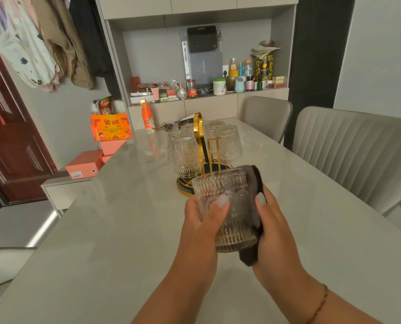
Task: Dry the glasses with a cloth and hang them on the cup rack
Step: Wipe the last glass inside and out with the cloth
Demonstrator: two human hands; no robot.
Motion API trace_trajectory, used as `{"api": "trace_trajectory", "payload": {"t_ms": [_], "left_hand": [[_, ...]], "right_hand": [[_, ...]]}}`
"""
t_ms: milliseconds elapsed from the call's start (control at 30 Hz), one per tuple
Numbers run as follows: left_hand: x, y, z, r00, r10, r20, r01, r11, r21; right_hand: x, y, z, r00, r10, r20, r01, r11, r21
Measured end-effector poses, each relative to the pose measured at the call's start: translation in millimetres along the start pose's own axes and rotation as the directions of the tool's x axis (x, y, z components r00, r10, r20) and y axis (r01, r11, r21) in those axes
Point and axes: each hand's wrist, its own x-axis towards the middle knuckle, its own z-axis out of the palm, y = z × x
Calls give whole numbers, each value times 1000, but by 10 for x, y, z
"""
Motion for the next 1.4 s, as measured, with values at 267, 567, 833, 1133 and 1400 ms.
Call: {"api": "trace_trajectory", "payload": {"t_ms": [267, 567, 833, 1133, 1400], "left_hand": [[-38, -66, -12, 992, 68, -103, -56, 992, 116], [-1, 22, -34, 969, 45, 243, -10, 990, -143], [-6, -24, -17, 994, 41, -99, -34, 997, 69], [97, 39, -173, 992, 45, 117, -34, 995, -91], [93, 61, -231, 981, -183, 71, 167, 968, 186]], "right_hand": [[-84, 79, 58, 903, -415, 112, 398, 710, -581], [-38, 17, -23, 993, -67, 100, 72, 996, -54], [-54, 101, -1, 958, -285, 46, 278, 872, -404], [122, -15, -108, 996, -55, -69, 38, 971, -235], [415, -594, -342, 901, -345, -264, 243, 903, -354]]}}
